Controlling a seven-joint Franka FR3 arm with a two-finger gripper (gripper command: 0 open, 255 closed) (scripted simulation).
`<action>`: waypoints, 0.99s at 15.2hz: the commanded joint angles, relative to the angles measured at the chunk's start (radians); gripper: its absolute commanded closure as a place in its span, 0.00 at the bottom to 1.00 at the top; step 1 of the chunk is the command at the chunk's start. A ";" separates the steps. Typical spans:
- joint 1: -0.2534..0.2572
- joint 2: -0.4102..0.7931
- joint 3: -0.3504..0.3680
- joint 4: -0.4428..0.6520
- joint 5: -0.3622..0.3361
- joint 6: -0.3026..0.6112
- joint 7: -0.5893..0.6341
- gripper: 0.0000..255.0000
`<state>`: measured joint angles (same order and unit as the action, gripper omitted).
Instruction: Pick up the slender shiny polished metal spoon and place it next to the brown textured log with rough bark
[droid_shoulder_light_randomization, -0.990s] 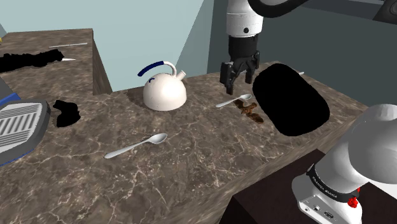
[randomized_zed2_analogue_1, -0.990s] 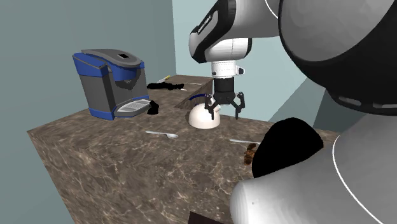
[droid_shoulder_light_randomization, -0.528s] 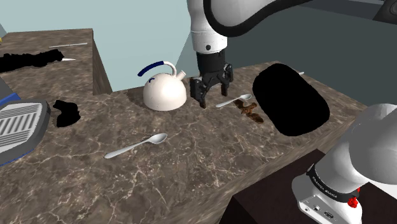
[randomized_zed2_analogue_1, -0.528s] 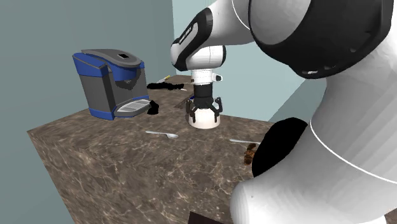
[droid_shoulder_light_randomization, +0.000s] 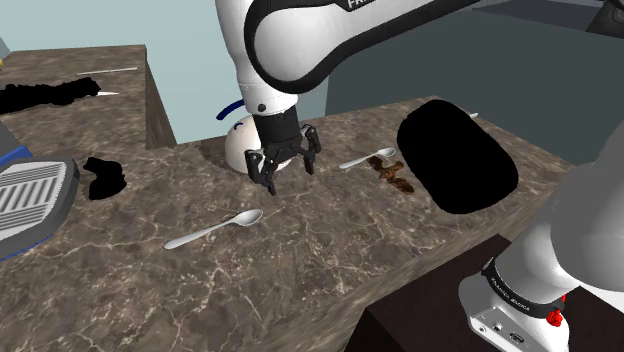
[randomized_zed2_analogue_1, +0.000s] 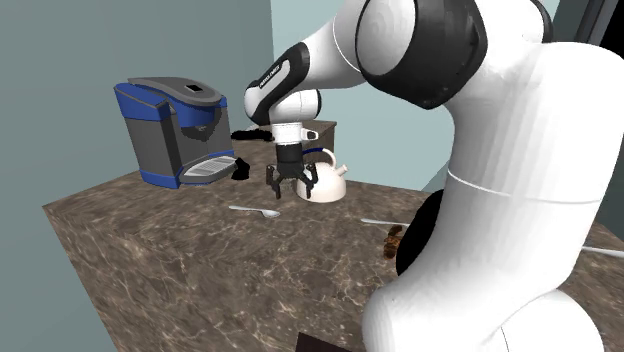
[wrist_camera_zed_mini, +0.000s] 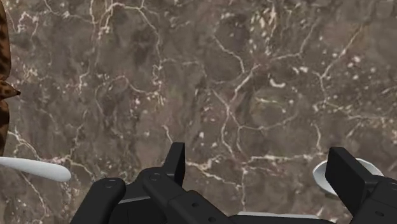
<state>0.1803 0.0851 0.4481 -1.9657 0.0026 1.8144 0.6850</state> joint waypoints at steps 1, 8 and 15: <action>0.023 0.090 0.013 0.080 -0.028 -0.007 0.056 0.00; 0.125 0.362 0.013 0.350 -0.111 -0.053 0.189 0.00; 0.122 0.367 0.009 0.254 -0.116 0.048 0.193 0.00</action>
<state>0.3014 0.4487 0.4579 -1.7009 -0.1119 1.8476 0.8761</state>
